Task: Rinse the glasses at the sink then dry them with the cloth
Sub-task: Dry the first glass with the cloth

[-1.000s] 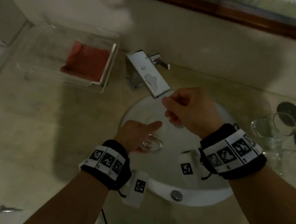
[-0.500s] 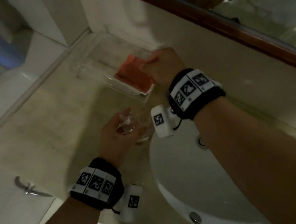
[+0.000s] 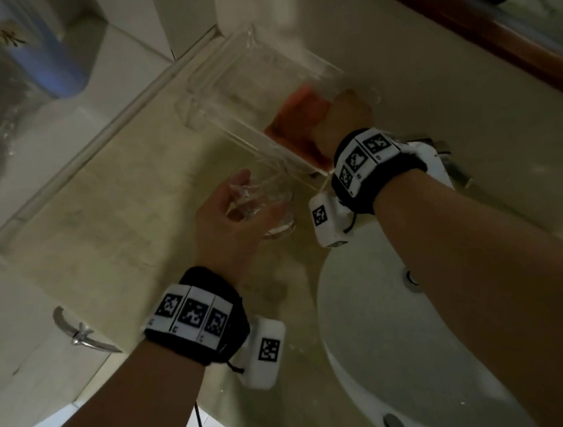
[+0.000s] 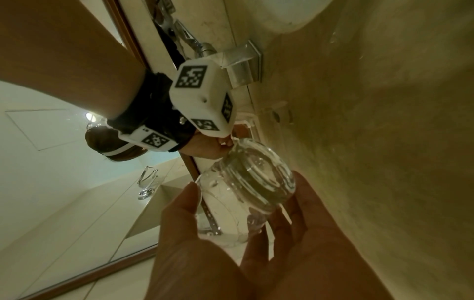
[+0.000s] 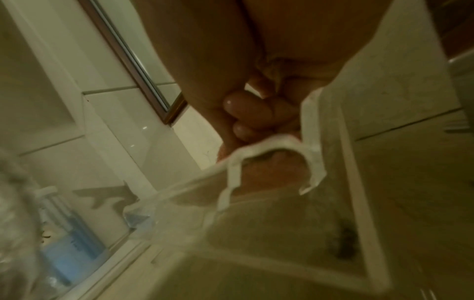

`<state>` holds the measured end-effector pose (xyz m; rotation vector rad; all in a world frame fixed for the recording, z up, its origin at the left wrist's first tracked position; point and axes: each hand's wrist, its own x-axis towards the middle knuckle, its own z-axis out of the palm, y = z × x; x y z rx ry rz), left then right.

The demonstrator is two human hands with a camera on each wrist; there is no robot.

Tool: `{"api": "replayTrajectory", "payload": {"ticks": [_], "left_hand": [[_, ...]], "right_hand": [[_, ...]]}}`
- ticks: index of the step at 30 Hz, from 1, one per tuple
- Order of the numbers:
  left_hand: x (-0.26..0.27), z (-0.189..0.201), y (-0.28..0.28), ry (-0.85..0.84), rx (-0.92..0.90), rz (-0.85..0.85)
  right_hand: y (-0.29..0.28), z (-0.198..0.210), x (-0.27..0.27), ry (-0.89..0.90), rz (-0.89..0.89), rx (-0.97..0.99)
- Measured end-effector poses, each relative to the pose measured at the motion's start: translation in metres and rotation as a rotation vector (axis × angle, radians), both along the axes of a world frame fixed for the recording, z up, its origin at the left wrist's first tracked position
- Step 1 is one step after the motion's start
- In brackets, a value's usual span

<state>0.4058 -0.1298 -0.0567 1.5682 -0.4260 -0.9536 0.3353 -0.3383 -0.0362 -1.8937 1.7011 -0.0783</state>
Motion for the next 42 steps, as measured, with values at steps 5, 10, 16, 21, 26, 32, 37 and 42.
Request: {"api": "replayTrajectory", "payload": {"ticks": [5, 10, 16, 21, 26, 32, 37, 42], "left_hand": [[0.001, 0.002, -0.006, -0.011, -0.002, 0.017], [-0.001, 0.021, -0.017, 0.029, -0.059, 0.017], [-0.030, 0.051, -0.045, 0.113, -0.143, -0.129], [-0.073, 0.073, -0.057, 0.145, -0.212, -0.260], [-0.132, 0.101, -0.051, 0.137, -0.295, -0.471], [-0.186, 0.126, -0.039, 0.056, -0.336, -0.676], [-0.209, 0.150, -0.035, 0.005, -0.337, -0.785], [-0.224, 0.176, -0.031, -0.034, -0.363, -0.943]], "right_hand": [[0.010, 0.015, -0.008, -0.181, -0.033, -0.055], [0.043, 0.051, -0.047, -0.305, -0.068, -0.257], [0.098, 0.065, -0.099, -0.554, 0.018, -0.282], [0.131, 0.087, -0.151, -0.952, -0.108, -0.084], [0.142, 0.103, -0.192, -1.056, -0.382, -0.157], [0.166, 0.114, -0.236, -1.286, -0.409, -0.158], [0.171, 0.131, -0.271, -1.555, -0.598, 0.064], [0.172, 0.145, -0.300, -1.831, -0.594, 0.237]]}}
